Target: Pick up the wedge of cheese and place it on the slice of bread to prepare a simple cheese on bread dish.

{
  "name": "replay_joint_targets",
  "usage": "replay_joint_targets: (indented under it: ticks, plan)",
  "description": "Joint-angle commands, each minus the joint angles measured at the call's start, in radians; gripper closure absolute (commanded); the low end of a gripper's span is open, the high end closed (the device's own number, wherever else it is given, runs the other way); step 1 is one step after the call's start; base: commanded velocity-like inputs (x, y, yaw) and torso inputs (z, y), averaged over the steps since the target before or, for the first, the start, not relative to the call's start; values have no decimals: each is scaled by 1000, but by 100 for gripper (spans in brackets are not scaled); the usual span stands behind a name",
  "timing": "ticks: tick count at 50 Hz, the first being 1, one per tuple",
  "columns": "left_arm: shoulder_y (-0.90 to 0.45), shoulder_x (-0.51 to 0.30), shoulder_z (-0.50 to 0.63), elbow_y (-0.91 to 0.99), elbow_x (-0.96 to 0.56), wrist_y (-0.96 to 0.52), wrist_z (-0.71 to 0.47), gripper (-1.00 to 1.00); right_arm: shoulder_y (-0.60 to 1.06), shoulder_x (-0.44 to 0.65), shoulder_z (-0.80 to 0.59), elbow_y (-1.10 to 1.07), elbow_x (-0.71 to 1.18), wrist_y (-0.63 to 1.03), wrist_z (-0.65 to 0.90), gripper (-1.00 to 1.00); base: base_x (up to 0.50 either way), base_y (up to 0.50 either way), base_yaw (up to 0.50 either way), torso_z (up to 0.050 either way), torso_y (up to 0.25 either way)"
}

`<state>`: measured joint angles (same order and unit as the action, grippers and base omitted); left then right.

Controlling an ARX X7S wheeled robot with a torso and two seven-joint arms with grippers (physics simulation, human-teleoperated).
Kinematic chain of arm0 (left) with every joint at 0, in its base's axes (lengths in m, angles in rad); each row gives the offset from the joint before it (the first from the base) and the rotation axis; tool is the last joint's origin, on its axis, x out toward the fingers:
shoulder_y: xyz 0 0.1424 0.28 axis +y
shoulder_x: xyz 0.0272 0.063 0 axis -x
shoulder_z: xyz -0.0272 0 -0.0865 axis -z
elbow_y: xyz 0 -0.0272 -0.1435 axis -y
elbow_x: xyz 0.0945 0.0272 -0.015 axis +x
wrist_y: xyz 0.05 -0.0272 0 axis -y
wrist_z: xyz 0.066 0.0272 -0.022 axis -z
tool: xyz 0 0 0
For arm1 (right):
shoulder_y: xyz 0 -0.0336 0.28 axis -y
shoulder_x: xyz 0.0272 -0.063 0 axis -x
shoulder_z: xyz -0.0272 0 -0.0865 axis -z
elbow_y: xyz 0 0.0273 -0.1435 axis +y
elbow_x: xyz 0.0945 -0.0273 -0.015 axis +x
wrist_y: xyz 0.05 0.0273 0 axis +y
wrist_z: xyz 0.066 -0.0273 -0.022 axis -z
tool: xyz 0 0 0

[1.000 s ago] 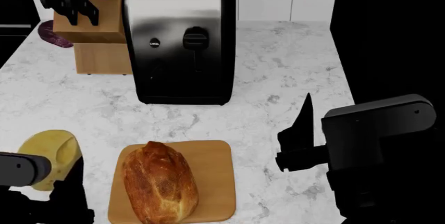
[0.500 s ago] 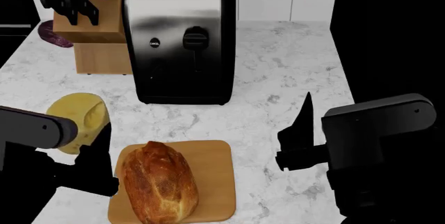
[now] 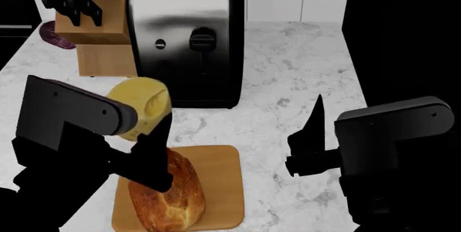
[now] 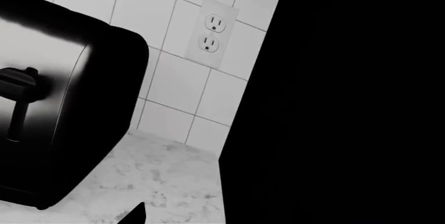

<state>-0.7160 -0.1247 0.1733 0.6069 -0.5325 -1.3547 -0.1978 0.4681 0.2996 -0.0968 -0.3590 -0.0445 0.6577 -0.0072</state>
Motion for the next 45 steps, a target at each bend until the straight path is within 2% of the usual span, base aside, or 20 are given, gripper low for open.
replay_joint_targets:
  ticks: [1,45]
  plan:
    - [-11,28,48,-47,-18,48,5,100,-3,8,13,-4,-20,4,7,-100,0,0,0,0,0]
    - [71,-23,97,-103,-20,135,-29,100,-16,20,5,0,-12,3,20,-100,0,-1,-1,0,0]
